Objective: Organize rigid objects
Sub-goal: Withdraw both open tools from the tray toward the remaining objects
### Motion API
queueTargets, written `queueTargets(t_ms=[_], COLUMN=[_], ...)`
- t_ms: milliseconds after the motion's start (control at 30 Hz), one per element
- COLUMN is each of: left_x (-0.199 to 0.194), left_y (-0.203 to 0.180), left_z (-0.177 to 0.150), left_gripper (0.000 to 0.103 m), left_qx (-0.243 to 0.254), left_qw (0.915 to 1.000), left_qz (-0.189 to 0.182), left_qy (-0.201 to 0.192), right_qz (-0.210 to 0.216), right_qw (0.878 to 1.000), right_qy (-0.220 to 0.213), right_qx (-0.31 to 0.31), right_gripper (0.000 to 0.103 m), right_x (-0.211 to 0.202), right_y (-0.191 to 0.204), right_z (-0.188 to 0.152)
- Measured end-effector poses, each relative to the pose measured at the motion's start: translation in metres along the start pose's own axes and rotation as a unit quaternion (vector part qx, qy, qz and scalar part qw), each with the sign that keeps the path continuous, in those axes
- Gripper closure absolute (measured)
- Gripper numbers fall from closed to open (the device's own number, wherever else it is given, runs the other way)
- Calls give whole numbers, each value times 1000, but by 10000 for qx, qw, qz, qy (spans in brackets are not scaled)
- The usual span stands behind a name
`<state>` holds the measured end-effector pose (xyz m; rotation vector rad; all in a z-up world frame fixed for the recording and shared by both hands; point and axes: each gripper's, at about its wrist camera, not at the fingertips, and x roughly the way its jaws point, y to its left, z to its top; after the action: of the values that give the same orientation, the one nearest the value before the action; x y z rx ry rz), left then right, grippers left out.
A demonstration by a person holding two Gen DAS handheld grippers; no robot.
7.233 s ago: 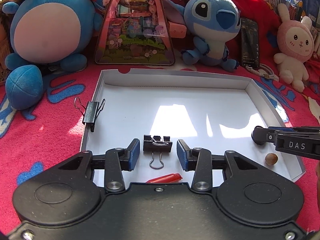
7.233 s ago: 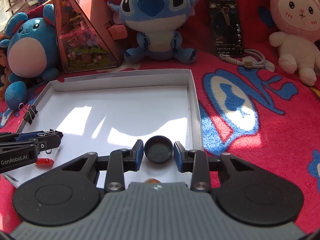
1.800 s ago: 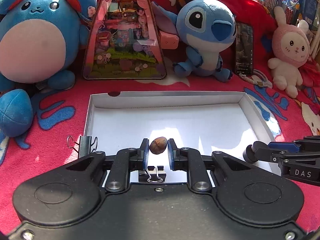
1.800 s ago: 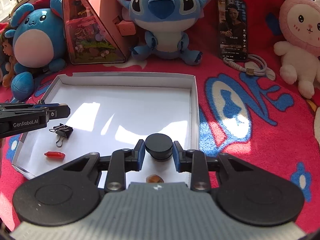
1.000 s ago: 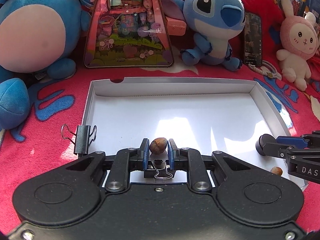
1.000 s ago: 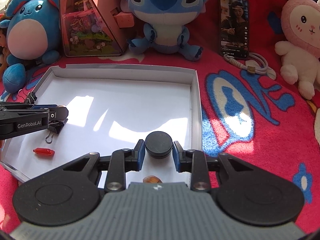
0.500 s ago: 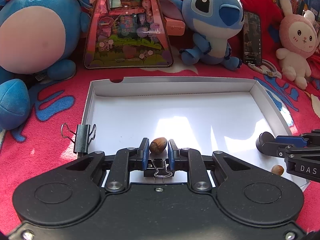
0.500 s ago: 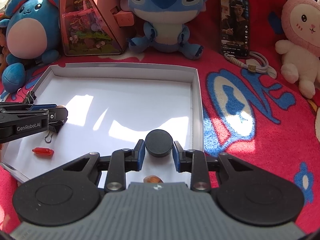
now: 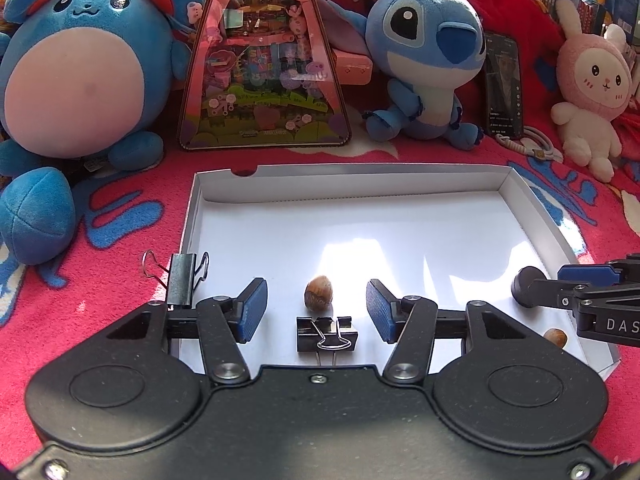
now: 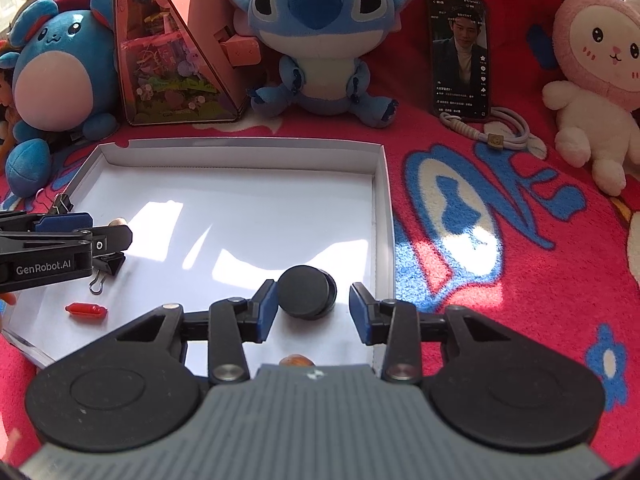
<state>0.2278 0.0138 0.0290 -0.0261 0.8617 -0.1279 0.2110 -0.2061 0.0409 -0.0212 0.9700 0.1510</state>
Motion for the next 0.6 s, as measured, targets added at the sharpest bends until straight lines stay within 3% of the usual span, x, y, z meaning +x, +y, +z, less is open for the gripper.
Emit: queueTargets(t_ms=[200, 600], left_x=[-18, -68], left_y=[-2, -13], left_z=[-6, -28], left_gripper=[38, 29], left_qx=[79, 352], left_qw=[9999, 9978], left_qz=[-55, -319], left_qy=[-122, -468], right_qz=[-9, -13], right_qw=[9999, 9968], right_qy=[-144, -700], right_qx=[-10, -378], right_gripper=[37, 20], right_x=[-10, -46], right_y=[-4, 6], right_z=[-7, -33])
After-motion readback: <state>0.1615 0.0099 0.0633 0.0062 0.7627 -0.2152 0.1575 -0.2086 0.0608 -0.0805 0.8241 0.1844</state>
